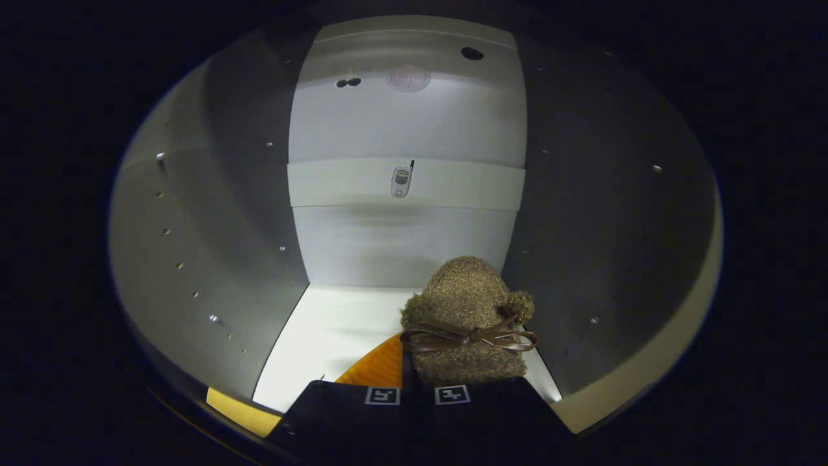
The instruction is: Open the shoe cabinet door, grab the shoes and put them into the shoe cabinet, then close the shoe cabinet door.
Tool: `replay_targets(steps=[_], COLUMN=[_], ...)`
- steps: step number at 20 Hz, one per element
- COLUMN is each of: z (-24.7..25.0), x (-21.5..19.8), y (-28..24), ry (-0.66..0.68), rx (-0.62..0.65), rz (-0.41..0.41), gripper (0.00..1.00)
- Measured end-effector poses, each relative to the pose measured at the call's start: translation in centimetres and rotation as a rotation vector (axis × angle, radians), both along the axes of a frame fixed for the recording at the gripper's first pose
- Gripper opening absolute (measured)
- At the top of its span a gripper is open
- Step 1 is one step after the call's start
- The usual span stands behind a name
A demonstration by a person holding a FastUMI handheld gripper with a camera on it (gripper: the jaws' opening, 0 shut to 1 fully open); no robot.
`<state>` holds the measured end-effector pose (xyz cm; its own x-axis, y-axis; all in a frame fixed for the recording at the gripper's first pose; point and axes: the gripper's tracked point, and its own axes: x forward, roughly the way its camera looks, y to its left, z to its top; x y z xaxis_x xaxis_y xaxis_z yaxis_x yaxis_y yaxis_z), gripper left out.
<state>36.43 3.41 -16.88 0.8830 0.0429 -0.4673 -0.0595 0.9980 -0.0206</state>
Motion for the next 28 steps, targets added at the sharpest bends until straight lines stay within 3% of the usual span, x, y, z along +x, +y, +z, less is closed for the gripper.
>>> replay_targets(steps=[5, 10, 11, 12, 15, 18, 19, 21, 23, 25, 28], z=[-3.8, -6.5, -6.4, -6.2, -5.9, -5.4, -5.0, -4.5, -3.9, -3.0, -0.3], x=[5.0, 5.4, 5.3, 5.0, 4.3, 3.2, 2.8, 2.1, 1.1, -0.2, -2.4], y=[1.5, 1.1, 0.9, 1.0, 1.2, 0.9, 1.0, 0.9, 0.8, 0.9, 0.7], ry=[0.051, 0.127, 0.127, 0.119, 0.116, 0.109, 0.101, 0.091, 0.087, 0.066, 0.002], rx=[-0.011, -0.012, -0.019, -0.021, -0.016, -0.005, -0.001, 0.003, 0.006, 0.021, 0.061], rz=[0.024, 0.011, 0.008, 0.015, 0.021, 0.01, 0.009, 0.003, 0.003, 0.008, 0.001], gripper=[0.05, 0.09, 0.19, 0.21, 0.39, 0.41, 0.55, 0.66, 0.7, 0.87, 0.87])
